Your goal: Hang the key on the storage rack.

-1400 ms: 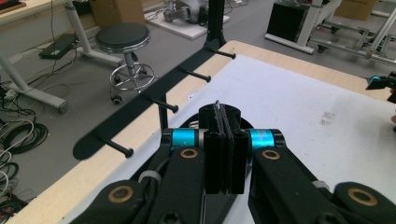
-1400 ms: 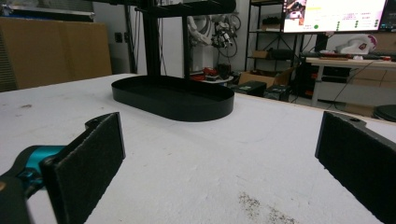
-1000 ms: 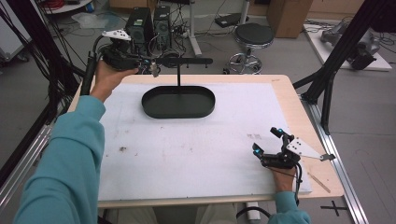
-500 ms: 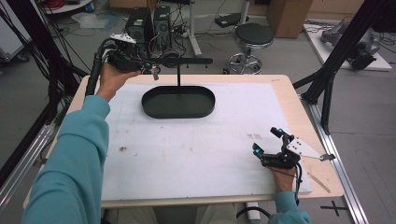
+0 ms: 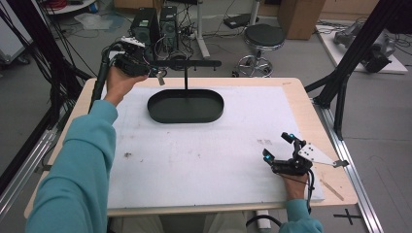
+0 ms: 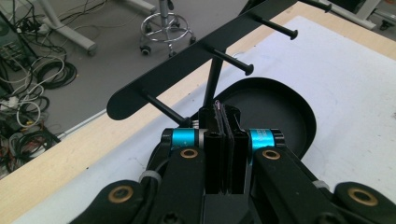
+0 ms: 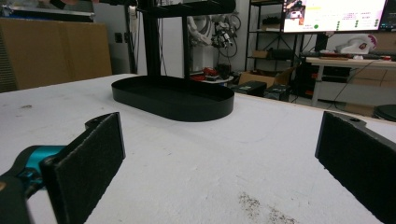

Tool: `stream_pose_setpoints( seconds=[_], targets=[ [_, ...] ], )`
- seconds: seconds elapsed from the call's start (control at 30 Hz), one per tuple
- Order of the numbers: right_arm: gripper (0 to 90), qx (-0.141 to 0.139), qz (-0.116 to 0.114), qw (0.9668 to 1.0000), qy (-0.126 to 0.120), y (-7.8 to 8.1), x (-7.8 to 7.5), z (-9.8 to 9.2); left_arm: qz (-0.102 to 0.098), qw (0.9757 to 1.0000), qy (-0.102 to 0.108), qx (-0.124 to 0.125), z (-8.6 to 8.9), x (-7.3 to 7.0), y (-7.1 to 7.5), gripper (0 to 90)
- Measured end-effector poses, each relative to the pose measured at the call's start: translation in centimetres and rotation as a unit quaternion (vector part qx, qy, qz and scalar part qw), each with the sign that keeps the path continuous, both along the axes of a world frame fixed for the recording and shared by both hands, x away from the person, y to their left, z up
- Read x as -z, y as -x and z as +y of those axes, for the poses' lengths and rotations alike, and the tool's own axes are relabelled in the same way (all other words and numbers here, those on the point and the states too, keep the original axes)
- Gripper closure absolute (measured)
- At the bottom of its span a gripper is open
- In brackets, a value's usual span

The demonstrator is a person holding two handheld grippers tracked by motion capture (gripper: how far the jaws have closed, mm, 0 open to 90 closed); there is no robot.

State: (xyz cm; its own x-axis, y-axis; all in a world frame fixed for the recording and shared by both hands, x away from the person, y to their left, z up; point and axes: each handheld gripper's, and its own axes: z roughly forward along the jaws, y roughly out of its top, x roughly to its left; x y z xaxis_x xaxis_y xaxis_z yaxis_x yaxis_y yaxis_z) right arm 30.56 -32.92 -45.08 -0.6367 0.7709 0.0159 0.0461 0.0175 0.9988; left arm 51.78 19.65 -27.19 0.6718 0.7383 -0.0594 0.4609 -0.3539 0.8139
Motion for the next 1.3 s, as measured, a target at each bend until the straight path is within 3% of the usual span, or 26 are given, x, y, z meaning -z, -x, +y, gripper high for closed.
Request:
stream_pose_setpoints(
  seconds=[0.83, 1.3],
  targets=[
    [0.6, -0.001, -0.002, 1.0000, -0.002, -0.06, 0.01, -0.04, 0.008, 0.9994, -0.020, -0.027, 0.08, 0.17, -0.20, 88.2],
    [0.6, -0.001, -0.002, 1.0000, -0.001, -0.06, 0.01, -0.03, 0.009, 0.9993, -0.018, -0.032, 0.29, 0.24, -0.35, 88.2]
  ],
)
